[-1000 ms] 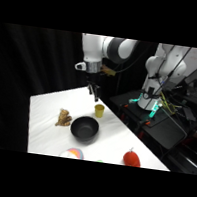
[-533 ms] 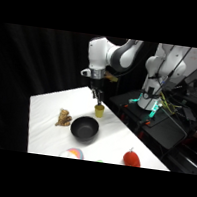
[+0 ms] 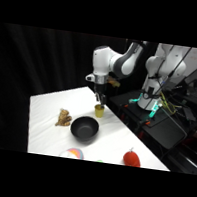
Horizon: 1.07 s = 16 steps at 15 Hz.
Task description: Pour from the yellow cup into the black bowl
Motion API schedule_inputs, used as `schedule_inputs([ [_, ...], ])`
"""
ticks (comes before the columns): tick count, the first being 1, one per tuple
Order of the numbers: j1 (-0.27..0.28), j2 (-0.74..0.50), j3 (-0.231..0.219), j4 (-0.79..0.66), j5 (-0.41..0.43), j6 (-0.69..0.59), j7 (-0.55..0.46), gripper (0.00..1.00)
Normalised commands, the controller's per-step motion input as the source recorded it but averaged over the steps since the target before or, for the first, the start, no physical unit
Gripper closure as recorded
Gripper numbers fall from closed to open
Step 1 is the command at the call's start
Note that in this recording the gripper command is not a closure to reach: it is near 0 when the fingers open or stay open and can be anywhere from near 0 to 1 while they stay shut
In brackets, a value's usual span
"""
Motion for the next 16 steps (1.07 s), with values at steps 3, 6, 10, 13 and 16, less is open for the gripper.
schedule_inputs([
  [3, -0.019, 0.13, 0.05, -0.08, 0.212, 0.3, -0.16, 0.0],
  [6, -0.055, 0.23, 0.08, 0.0, 0.266, 0.29, -0.23, 0.0],
  [10, -0.155, 0.21, 0.16, 0.09, 0.346, 0.21, -0.38, 0.0],
  [13, -0.222, 0.17, 0.201, 0.14, 0.325, 0.16, -0.41, 1.0],
  [16, -0.193, 0.11, 0.16, 0.11, 0.208, 0.17, -0.29, 1.0],
])
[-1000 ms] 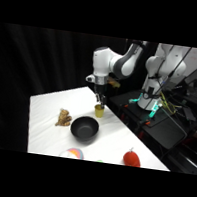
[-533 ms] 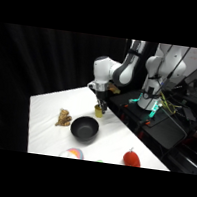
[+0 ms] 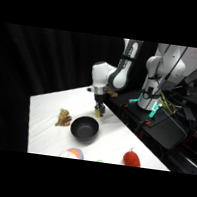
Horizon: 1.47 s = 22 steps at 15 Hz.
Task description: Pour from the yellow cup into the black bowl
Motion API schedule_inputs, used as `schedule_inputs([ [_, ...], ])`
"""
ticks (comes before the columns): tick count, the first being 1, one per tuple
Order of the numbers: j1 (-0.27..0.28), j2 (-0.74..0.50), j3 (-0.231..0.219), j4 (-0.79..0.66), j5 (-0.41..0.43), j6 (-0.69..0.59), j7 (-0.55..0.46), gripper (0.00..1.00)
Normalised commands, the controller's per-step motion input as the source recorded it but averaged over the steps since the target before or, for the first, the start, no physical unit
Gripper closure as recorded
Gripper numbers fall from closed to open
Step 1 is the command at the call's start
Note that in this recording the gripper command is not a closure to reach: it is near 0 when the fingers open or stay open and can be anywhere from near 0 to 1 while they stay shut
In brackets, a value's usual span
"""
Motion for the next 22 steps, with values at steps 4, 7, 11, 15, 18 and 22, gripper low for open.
schedule_inputs([
  [4, -0.145, 0.06, 0.132, 0.08, 0.137, 0.11, -0.22, 0.95],
  [7, 0.006, 0.03, -0.008, 0.03, -0.101, 0.04, 0.01, 0.03],
  [11, 0.191, -0.2, -0.225, -0.05, -0.46, -0.12, 0.31, 0.03],
  [15, 0.209, -0.62, -0.202, -0.16, -0.45, -0.26, 0.33, 0.05],
  [18, 0.15, -0.58, -0.025, -0.05, -0.287, -0.35, 0.27, 0.05],
  [22, 0.144, -0.3, 0.128, 0.08, -0.104, -0.26, 0.16, 0.05],
])
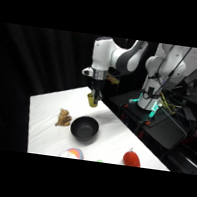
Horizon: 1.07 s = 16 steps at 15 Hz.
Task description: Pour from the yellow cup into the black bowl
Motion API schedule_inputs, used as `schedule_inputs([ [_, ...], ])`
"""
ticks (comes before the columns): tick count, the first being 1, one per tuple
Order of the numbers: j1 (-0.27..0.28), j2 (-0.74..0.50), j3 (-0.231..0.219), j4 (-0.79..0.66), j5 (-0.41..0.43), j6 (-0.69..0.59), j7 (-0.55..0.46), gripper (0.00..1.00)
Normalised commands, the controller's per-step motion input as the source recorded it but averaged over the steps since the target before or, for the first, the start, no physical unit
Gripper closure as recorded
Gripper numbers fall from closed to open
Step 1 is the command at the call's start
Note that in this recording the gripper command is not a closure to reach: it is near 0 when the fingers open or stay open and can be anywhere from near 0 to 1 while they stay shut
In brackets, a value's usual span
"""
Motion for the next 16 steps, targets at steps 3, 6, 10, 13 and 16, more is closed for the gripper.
schedule_inputs([
  [3, 0.176, 0.01, 0.184, 0.22, -0.002, -0.12, 0.09, 0.05],
  [6, 0.153, 0.18, 0.153, 0.34, -0.008, -0.06, 0.07, 0.05],
  [10, 0.061, 0.3, 0.099, 0.41, 0.299, -0.27, -0.35, 0.05],
  [13, -0.147, 0.29, 0.087, 0.56, 0.748, -0.66, -0.98, 0.05],
  [16, -0.258, 0.15, 0.041, 0.56, 0.508, -0.84, -0.89, 0.06],
])
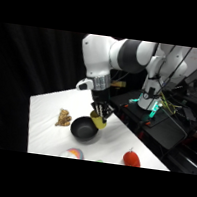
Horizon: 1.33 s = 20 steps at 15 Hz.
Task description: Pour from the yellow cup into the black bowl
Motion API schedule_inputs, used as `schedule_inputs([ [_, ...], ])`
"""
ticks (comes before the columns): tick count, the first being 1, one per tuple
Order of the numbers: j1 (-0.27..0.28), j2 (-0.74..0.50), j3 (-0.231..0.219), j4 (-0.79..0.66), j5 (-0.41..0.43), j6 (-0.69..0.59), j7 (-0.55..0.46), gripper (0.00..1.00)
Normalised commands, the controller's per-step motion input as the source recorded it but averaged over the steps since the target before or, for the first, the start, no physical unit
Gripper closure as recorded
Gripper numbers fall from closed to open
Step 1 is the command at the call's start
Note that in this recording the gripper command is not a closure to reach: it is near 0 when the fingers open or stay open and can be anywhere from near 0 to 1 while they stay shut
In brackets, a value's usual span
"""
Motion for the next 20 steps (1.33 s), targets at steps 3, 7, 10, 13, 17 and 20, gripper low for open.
schedule_inputs([
  [3, -0.195, 0.25, -0.005, 0.58, 0.29, -0.88, -0.64, 0.06],
  [7, -0.12, 0.41, -0.009, 0.61, 0.197, -0.8, -0.46, 0.06],
  [10, -0.116, 0.47, 0.002, 0.65, 0.165, -0.8, -0.37, 0.07],
  [13, -0.114, 0.54, 0.016, 0.74, 0.145, -0.86, -0.22, 0.07],
  [17, -0.116, 0.55, 0.031, 0.76, 0.202, -0.85, -0.01, 0.1],
  [20, -0.086, 0.41, 0.03, 0.62, 0.218, -0.6, 0.13, 0.1],
])
